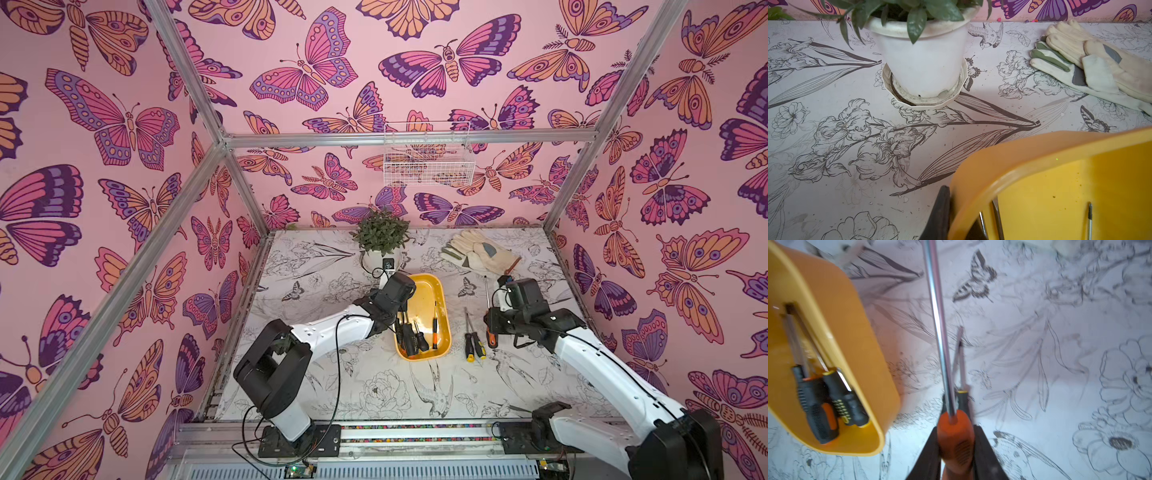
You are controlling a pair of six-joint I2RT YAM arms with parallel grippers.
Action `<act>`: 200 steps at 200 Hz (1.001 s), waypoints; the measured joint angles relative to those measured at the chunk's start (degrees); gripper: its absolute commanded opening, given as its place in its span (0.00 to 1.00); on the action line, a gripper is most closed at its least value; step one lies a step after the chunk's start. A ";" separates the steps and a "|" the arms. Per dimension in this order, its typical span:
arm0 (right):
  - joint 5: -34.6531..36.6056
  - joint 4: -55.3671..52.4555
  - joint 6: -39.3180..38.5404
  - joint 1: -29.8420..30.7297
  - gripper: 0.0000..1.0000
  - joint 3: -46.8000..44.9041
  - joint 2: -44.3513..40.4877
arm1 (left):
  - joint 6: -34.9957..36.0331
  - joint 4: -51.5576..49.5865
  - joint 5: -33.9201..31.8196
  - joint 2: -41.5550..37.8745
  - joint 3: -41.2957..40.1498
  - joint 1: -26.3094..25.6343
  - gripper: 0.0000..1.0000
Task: Take out the screwdriver from the storage box
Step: Place the screwdriver at the center of the board.
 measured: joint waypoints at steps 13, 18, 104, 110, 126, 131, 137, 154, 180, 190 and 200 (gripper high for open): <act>-0.35 -0.74 -0.39 -1.33 0.00 -0.09 1.73 | 0.13 0.02 0.00 0.13 0.15 -0.15 0.00; -0.46 -0.72 -0.57 -1.57 0.00 -0.09 2.49 | 0.15 0.02 -0.02 0.13 0.15 -0.17 0.00; -1.36 -0.74 -2.60 -3.41 0.00 0.42 13.44 | 0.17 0.02 -0.02 0.13 0.15 -0.20 0.00; -1.49 -0.66 -2.78 -3.58 0.00 0.42 13.73 | 0.17 0.02 -0.02 0.13 0.15 -0.20 0.00; -1.53 -0.20 -2.93 -4.09 0.00 0.42 14.58 | 0.17 0.02 -0.02 0.13 0.15 -0.20 0.00; -1.53 -0.04 -2.93 -4.20 0.00 0.42 14.86 | 0.17 0.02 -0.02 0.13 0.15 -0.20 0.00; -1.57 0.22 -2.95 -4.39 0.00 0.44 15.39 | 0.17 0.02 -0.02 0.13 0.15 -0.20 0.00; -1.92 0.48 -3.04 -4.68 0.00 0.70 16.98 | 0.17 0.02 -0.02 0.13 0.15 -0.20 0.00; -2.49 0.66 -3.13 -5.18 0.00 1.75 19.21 | 0.17 0.02 -0.02 0.13 0.15 -0.20 0.00; -2.95 0.81 -3.13 -5.42 0.00 2.29 19.91 | 0.17 0.02 -0.02 0.13 0.15 -0.20 0.00; -3.30 0.90 -3.15 -5.53 0.00 2.82 20.57 | 0.17 0.02 -0.02 0.13 0.15 -0.20 0.00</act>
